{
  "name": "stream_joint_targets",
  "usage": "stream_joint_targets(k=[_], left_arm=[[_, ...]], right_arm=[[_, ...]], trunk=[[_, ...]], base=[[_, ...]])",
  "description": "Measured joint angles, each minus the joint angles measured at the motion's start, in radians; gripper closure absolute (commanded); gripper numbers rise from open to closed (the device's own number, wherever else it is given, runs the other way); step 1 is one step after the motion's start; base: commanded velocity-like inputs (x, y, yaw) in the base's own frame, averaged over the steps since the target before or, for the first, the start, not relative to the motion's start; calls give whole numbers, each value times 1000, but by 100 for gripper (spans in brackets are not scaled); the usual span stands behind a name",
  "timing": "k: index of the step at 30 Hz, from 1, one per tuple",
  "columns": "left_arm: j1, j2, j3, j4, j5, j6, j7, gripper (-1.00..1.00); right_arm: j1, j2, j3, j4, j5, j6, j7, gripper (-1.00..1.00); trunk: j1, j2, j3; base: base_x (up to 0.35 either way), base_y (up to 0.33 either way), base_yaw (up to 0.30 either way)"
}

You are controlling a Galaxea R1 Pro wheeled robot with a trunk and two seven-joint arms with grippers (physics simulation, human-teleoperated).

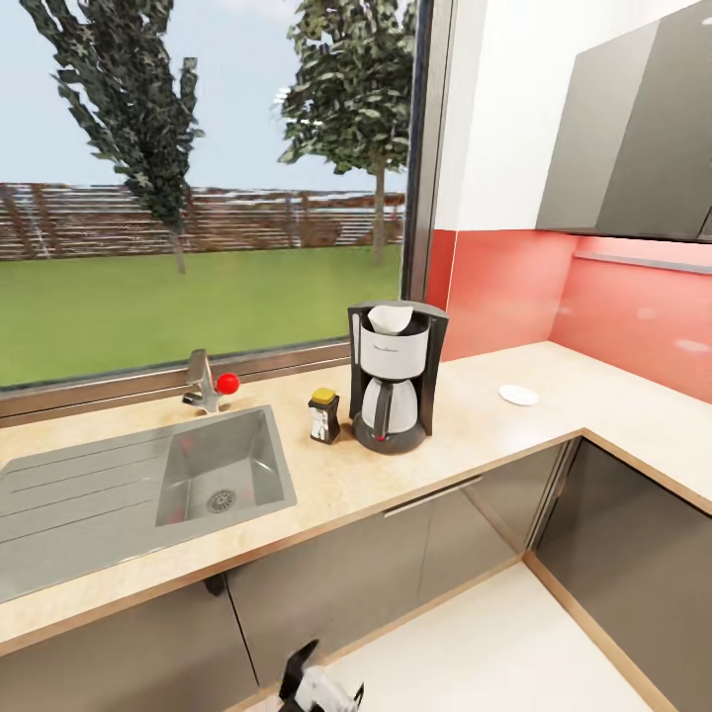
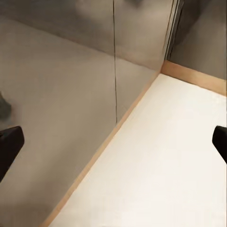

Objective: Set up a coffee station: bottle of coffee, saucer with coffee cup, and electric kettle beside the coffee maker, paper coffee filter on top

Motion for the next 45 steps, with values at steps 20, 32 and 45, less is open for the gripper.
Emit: stream_joint_targets(k=[20,32,45], left_arm=[[44,7,13,228,12,-75,113,-100],[41,-9,5,228,12,-74,170,-100],[40,-16,6,227,12,-75,170,-100]], right_arm=[[0,-2,-6,-2,-3,2,-1,-100],[0,1,-2,-1,-1,2,-2,-100],[0,1,0,0,-1,2,-2,-100]], trunk=[[0,0,0],[0,0,0],[0,0,0]], base=[[0,-70,-39],[27,-272,-16],[22,-273,0]])
